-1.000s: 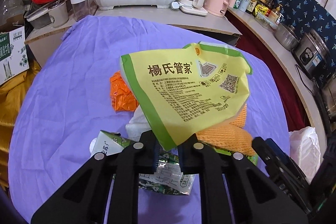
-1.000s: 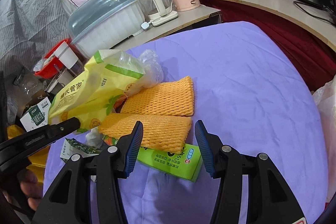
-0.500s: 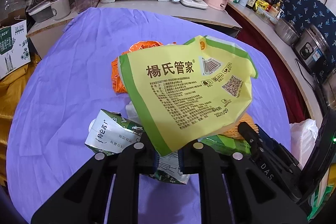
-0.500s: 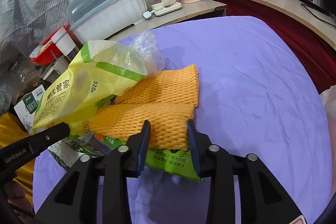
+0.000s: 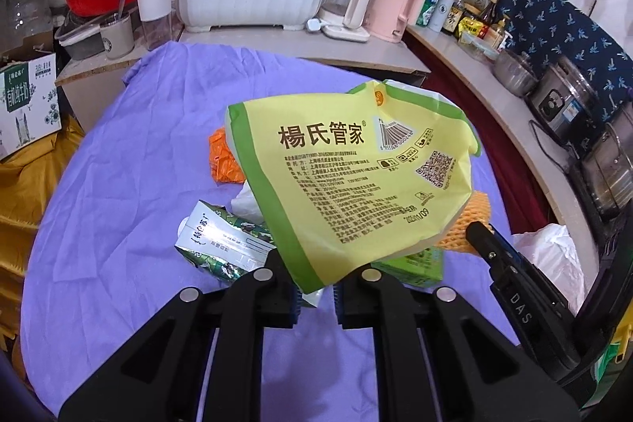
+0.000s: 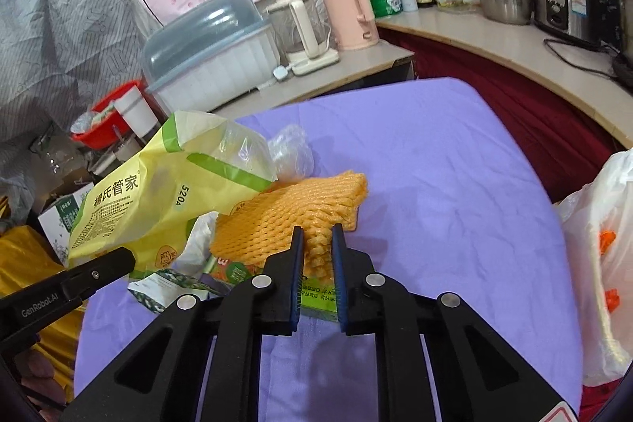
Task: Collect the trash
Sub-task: 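Carry the snack bag and foam net over the white bin and release both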
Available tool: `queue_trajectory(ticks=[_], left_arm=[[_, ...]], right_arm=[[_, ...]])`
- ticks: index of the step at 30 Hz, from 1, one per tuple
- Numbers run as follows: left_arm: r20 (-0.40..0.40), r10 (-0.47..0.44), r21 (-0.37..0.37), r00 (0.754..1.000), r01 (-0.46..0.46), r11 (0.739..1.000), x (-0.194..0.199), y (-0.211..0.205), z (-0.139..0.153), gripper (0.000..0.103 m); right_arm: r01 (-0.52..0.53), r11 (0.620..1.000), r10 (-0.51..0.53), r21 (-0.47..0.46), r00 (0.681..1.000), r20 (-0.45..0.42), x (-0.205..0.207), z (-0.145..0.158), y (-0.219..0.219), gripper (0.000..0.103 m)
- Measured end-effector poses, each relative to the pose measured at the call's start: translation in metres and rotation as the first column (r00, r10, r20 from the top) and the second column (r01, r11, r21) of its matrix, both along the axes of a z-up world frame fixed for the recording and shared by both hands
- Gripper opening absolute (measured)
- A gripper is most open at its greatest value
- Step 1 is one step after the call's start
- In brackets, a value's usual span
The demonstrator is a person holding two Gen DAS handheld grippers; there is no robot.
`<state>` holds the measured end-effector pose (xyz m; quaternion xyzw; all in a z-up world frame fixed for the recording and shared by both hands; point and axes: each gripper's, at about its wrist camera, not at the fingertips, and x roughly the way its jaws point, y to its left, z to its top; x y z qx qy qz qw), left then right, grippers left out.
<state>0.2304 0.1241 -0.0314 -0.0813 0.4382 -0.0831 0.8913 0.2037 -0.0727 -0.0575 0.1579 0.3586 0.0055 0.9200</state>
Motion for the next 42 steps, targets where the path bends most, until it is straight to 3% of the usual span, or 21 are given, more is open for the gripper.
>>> queue_trajectory(ticks=[11, 19, 30, 42], left_arm=[[0.113, -0.059, -0.003, 0.992, 0.06, 0.998, -0.05, -0.032, 0.058, 0.011], [0.148, -0.15, 0.037, 0.978, 0.146, 0.989, -0.087, -0.086, 0.073, 0.011], [0.144, -0.3, 0.098, 0.943, 0.288, 0.953, -0.122, -0.175, 0.068, 0.012], [0.079, -0.429, 0.189, 0.9, 0.409, 0.893, -0.136, -0.26, 0.035, 0.012]], right_arm=[[0.115, 0.993, -0.115, 0.006, 0.987, 0.11, -0.063, 0.052, -0.051, 0.013], [0.212, 0.977, -0.214, 0.029, 0.964, 0.156, -0.119, 0.07, -0.104, 0.013], [0.366, 0.93, -0.365, 0.03, 0.914, 0.176, -0.195, 0.075, -0.186, 0.013], [0.55, 0.835, -0.545, 0.001, 0.827, 0.14, -0.254, 0.052, -0.271, 0.013]])
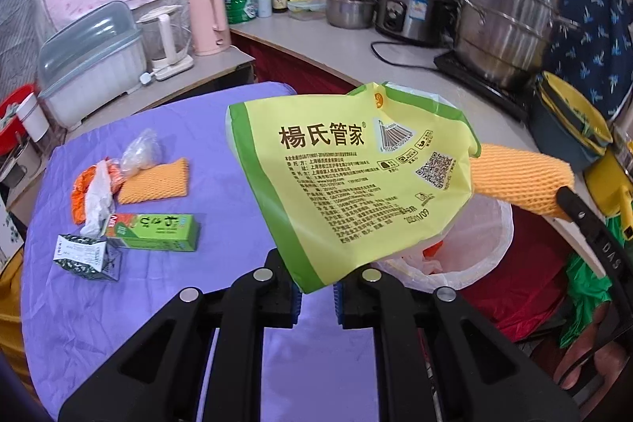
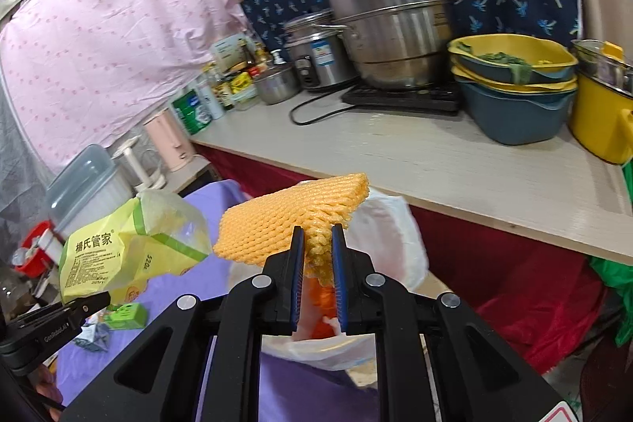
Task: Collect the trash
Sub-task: 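Carry the snack bag and foam net over the white bin and release both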
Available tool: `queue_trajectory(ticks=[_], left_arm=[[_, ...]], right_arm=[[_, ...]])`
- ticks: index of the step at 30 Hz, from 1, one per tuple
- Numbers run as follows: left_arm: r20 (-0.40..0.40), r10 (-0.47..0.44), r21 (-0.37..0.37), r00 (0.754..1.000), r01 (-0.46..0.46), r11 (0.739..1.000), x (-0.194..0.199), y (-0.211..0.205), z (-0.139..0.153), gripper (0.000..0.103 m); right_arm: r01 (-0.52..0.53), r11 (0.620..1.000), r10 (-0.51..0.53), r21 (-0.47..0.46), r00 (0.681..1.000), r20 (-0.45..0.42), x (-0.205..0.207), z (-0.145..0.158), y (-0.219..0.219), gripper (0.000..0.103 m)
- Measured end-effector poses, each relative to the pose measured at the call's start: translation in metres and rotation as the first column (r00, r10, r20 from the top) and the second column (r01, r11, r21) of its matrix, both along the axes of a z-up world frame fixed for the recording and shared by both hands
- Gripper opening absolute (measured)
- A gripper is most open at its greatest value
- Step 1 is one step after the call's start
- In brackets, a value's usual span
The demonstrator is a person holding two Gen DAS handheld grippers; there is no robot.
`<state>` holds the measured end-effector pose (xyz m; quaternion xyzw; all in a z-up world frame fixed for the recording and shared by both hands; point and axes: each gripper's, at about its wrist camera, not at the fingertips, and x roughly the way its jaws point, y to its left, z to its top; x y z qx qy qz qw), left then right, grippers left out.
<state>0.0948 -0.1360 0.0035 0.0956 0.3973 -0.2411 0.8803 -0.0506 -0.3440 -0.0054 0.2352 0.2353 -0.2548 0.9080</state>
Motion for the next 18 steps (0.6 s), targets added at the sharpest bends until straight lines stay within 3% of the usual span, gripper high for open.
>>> queue_trajectory(ticks=[11, 16, 18], left_arm=[[-0.059, -0.099, 0.114, 0.993, 0.105, 0.988, 0.004, -0.068, -0.046, 0.012], [-0.092, -0.124, 0.112, 0.988, 0.133, 0.985, 0.009, -0.084, -0.056, 0.019], [-0.087, -0.122, 0.111, 0.989, 0.132, 0.985, 0.011, -0.085, -0.057, 0.027]], right_arm=[[0.078, 0.997, -0.078, -0.003, 0.996, -0.044, -0.011, -0.017, -0.03, 0.013], [0.081, 0.997, -0.081, 0.0, 0.995, -0.062, -0.004, -0.022, -0.033, 0.013], [0.075, 0.997, -0.075, 0.002, 0.995, -0.069, 0.002, -0.024, -0.034, 0.014]])
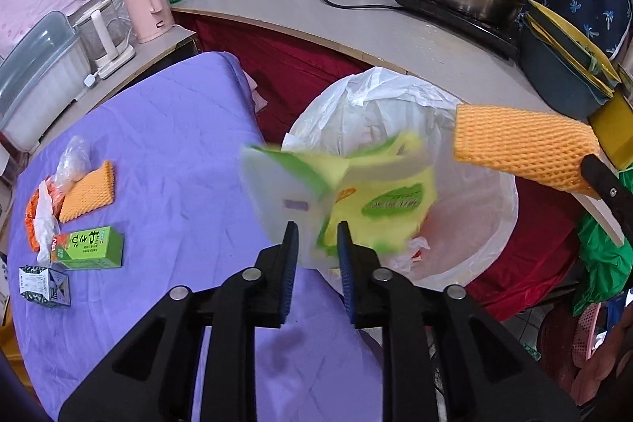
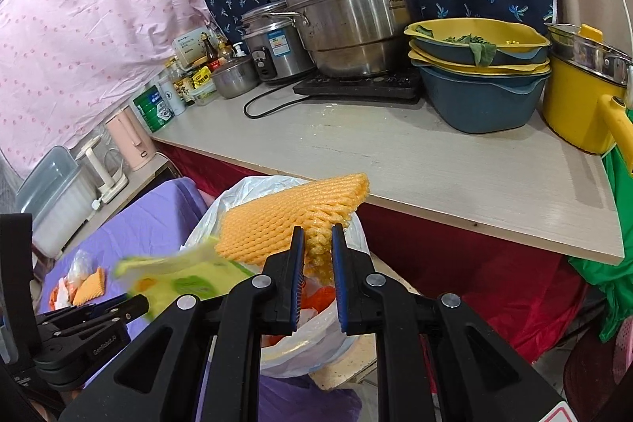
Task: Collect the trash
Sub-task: 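Carry the snack bag and foam net over the white bin and release both, then move both tools back over the table toward the milk carton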
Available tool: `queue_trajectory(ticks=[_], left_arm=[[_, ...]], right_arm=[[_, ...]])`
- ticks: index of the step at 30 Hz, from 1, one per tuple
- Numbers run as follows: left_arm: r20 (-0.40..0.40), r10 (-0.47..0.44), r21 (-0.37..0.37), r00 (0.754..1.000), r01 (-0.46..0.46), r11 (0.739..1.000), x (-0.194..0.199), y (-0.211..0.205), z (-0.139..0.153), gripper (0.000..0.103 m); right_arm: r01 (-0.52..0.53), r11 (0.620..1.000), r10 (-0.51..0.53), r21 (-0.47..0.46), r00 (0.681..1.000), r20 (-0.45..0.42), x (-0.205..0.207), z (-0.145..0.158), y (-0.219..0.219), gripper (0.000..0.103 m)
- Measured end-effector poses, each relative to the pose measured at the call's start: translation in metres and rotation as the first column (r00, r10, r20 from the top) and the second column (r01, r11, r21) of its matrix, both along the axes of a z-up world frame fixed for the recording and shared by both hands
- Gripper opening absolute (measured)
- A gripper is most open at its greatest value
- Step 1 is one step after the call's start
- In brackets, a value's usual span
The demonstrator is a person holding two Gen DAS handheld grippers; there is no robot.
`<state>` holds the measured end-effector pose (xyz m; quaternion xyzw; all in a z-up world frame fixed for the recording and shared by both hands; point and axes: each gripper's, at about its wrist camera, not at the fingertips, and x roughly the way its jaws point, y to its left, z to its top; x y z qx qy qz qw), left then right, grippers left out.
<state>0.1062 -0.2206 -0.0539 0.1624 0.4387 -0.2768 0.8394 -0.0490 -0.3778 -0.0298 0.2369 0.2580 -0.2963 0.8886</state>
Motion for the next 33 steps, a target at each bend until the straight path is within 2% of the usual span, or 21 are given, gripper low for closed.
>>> queue_trajectory(ticks=[1, 3, 6, 10, 14, 18, 31, 33], left_arm=[[0.0, 0.004, -0.002, 1.0, -0.004, 1.0, 0.002, 0.001, 0.0, 0.032], [0.006, 0.018, -0.013, 1.0, -0.018, 1.0, 0.005, 0.005, 0.002, 0.047], [0.018, 0.057, -0.039, 0.998, -0.057, 0.998, 0.012, 0.018, 0.008, 0.056], [0.017, 0.099, -0.055, 0.995, -0.098, 0.994, 0.021, 0.034, 0.011, 0.06], [0.009, 0.133, -0.066, 0.991, -0.132, 0.989, 0.028, 0.047, 0.013, 0.063], [0.004, 0.155, -0.074, 0.988, -0.154, 0.985, 0.033, 0.057, 0.015, 0.064], [-0.005, 0.194, -0.107, 0.981, -0.193, 0.975, 0.034, 0.086, 0.023, 0.067], [-0.005, 0.21, -0.116, 0.978, -0.21, 0.971, 0.035, 0.094, 0.024, 0.072]], right_arm=[[-0.003, 1.0, 0.003, 0.0, 1.0, -0.004, 0.003, -0.001, 0.001, 0.014], [-0.014, 1.0, 0.014, 0.001, 1.0, -0.011, 0.01, -0.003, 0.003, 0.014], [-0.04, 0.999, 0.04, 0.0, 0.999, -0.02, 0.021, -0.004, 0.008, 0.016], [-0.076, 0.997, 0.076, -0.005, 0.997, -0.018, 0.038, -0.004, 0.016, 0.022], [-0.1, 0.995, 0.1, -0.016, 0.995, -0.011, 0.052, -0.002, 0.027, 0.037], [-0.104, 0.994, 0.104, -0.016, 0.995, -0.003, 0.055, 0.001, 0.033, 0.042], [-0.131, 0.991, 0.131, -0.022, 0.991, 0.011, 0.054, 0.013, 0.055, 0.045], [-0.144, 0.989, 0.144, -0.026, 0.989, 0.012, 0.056, 0.015, 0.062, 0.047]])
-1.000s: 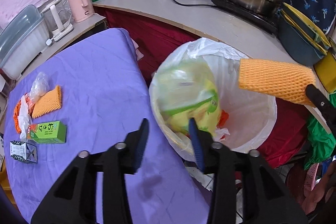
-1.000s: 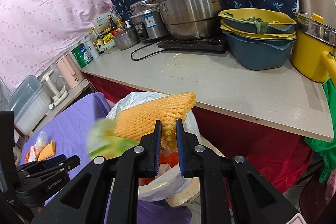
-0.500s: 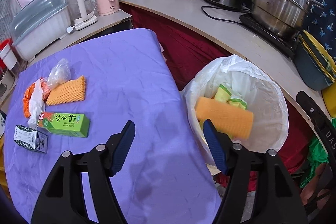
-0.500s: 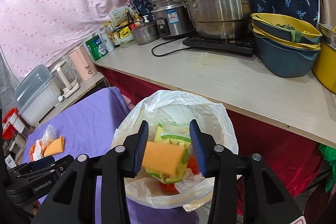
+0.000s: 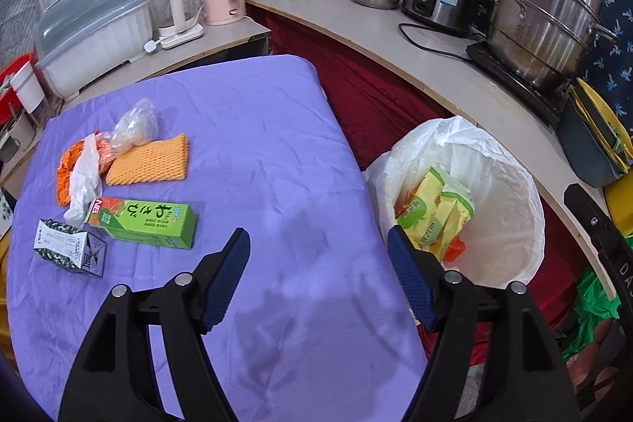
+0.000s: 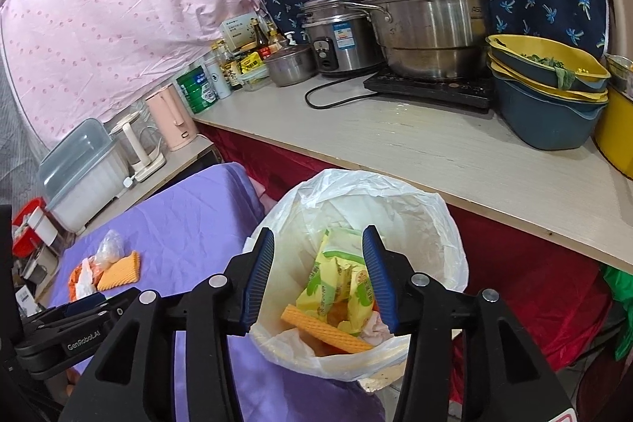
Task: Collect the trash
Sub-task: 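Move both tools back over the table toward the milk carton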
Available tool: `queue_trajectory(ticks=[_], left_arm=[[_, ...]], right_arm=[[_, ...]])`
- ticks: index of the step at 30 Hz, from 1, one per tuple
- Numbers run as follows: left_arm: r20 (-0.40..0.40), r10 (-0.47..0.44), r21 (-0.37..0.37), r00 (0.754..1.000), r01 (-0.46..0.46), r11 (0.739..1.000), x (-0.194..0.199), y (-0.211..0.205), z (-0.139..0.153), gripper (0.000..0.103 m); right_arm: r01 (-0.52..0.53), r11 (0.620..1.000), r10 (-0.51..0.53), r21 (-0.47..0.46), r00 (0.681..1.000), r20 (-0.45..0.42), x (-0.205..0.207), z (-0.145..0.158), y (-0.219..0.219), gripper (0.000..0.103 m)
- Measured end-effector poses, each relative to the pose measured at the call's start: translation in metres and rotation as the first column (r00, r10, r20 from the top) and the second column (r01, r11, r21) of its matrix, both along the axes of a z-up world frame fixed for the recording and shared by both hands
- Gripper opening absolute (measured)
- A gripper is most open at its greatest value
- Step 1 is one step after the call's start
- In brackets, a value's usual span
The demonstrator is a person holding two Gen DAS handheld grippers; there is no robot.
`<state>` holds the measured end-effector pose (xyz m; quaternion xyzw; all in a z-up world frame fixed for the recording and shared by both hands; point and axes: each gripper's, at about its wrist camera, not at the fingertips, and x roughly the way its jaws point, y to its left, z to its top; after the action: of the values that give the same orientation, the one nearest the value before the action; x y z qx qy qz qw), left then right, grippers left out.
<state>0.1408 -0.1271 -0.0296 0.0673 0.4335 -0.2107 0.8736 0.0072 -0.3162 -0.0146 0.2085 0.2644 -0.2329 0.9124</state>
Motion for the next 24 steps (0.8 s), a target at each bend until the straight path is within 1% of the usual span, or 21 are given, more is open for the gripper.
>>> queue_trajectory(ticks=[7, 14, 17, 21, 24], left_arm=[[0.008, 0.066, -0.009, 0.998, -0.066, 0.998, 0.006, 0.038, 0.004, 0.073], [-0.001, 0.186, -0.009, 0.983, -0.186, 0.982, 0.018, 0.092, 0.002, 0.078], [-0.017, 0.242, -0.012, 0.97, -0.242, 0.97, 0.025, 0.118, -0.001, 0.079], [-0.038, 0.322, -0.011, 0.946, -0.323, 0.946, 0.033, 0.155, -0.007, 0.082], [-0.05, 0.39, -0.005, 0.919, -0.391, 0.92, 0.04, 0.187, -0.012, 0.085]], right_arm=[[-0.054, 0.999, 0.054, 0.002, 0.998, 0.008, 0.013, 0.006, 0.027, 0.049], [-0.128, 0.992, 0.128, 0.0, 0.992, 0.002, 0.034, 0.006, 0.065, 0.049], [-0.163, 0.987, 0.163, 0.002, 0.987, -0.004, 0.045, 0.004, 0.083, 0.049], [-0.211, 0.978, 0.211, 0.01, 0.977, -0.011, 0.059, 0.0, 0.108, 0.049], [-0.246, 0.969, 0.246, 0.014, 0.969, -0.02, 0.07, -0.004, 0.127, 0.049]])
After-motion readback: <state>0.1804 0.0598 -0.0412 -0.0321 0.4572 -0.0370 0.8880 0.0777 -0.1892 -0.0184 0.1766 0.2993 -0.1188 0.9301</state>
